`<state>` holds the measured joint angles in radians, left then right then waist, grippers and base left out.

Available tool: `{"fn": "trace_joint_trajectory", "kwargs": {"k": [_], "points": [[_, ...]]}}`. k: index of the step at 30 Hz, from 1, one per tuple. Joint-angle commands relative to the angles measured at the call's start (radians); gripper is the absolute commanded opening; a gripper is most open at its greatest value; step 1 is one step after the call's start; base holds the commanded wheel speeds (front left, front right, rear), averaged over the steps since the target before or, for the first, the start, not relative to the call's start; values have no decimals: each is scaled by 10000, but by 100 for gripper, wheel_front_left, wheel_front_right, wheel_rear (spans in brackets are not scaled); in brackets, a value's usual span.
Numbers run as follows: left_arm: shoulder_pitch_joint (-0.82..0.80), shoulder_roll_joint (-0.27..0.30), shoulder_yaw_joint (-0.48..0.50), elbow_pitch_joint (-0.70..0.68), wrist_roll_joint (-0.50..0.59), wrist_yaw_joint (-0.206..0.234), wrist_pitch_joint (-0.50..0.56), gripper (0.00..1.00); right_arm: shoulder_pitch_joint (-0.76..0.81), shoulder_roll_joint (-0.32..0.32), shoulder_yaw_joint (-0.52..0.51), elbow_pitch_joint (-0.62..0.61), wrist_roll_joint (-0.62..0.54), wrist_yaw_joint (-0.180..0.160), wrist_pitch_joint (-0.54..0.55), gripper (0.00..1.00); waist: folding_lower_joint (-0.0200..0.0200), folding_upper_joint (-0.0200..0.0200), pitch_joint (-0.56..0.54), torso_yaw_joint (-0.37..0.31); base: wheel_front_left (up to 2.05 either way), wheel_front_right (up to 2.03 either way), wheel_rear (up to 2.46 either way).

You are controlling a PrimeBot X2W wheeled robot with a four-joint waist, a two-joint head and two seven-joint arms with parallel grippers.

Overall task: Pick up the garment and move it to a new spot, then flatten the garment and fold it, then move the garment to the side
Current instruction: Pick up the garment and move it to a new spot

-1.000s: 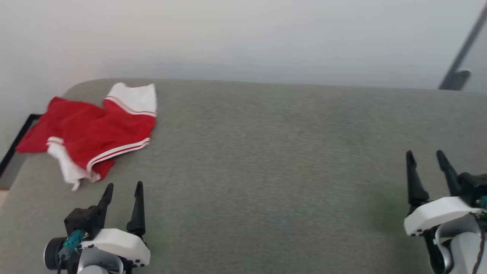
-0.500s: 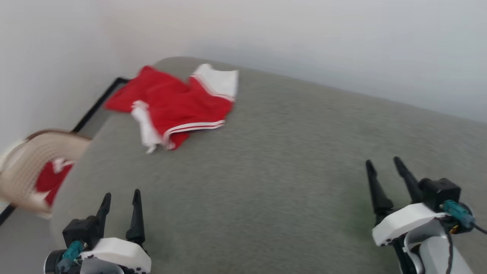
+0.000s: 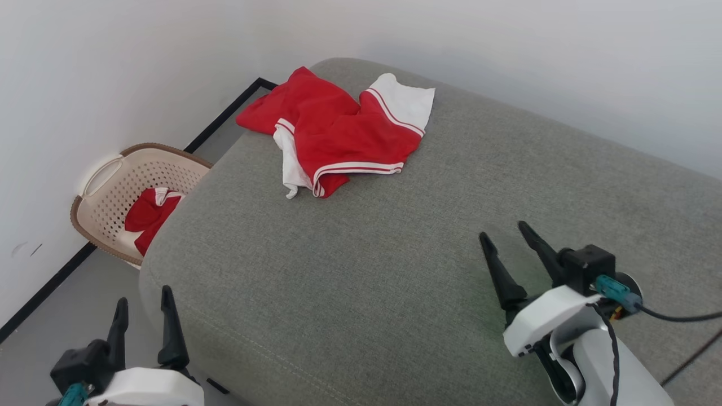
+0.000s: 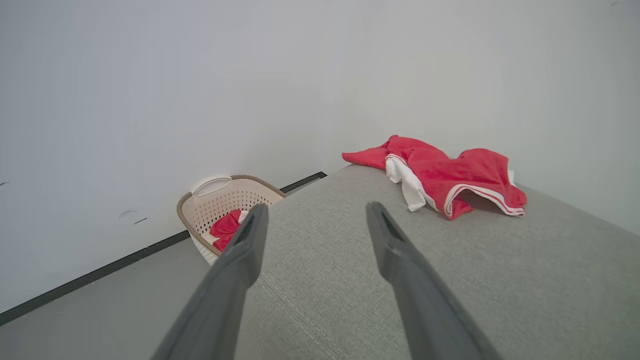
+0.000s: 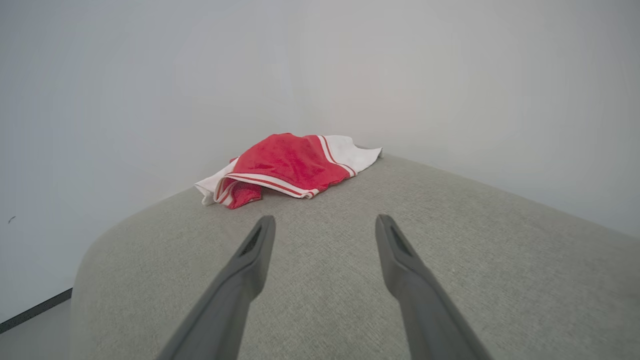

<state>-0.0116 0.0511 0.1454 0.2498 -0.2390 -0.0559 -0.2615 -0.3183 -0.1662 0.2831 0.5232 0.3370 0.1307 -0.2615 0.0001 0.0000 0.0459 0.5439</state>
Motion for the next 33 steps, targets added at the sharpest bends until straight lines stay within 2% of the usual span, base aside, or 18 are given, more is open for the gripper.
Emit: {"fn": "trace_joint_trajectory", "kwargs": {"k": [1,4,9,11,15,18,21,26,31,33], "points": [[170,11,-82,-164,-137,136,-53,100,-226,-39,154,92,134,1,-51,100,-1,0,56,26,0,0,0],[262,3,-287,-251,-244,198,-55,100,-323,-49,290,150,253,-1,-51,100,-1,0,67,9,0,0,0],[-561,48,-946,210,192,-397,-53,100,-47,-96,-175,-113,285,-1,-51,100,-1,0,112,-97,0,0,0],[-1264,337,-1443,653,511,-585,-55,100,190,-108,-453,-273,200,1,-52,100,-1,0,162,-167,0,0,0],[-3104,1109,-2188,1828,618,-731,-35,100,52,-70,-514,-586,16,1,-52,100,-1,0,785,-1116,0,0,0],[-4570,1775,-2763,2776,227,-755,389,100,-24,-96,-540,-687,-77,-1,-52,100,-1,0,1255,-1901,0,0,0],[-5943,2441,-3175,3488,-718,-736,977,100,-229,-93,-547,-819,-98,-1,-52,100,-1,0,1738,-2622,0,0,0],[-7815,3713,-4004,4559,-1710,-733,1960,100,-509,-88,-571,-1062,-91,-1,-52,100,-1,0,2479,-3613,0,0,0],[-9039,4632,-4995,5754,-3074,-733,4055,100,-876,47,-402,-1278,-124,-1,-52,100,-1,0,3048,-4441,0,0,0],[-9302,4810,-5340,5988,-3741,-733,4968,100,-1052,87,-312,-1425,-140,1,-52,100,-1,0,3280,-4746,0,0,0]]}}
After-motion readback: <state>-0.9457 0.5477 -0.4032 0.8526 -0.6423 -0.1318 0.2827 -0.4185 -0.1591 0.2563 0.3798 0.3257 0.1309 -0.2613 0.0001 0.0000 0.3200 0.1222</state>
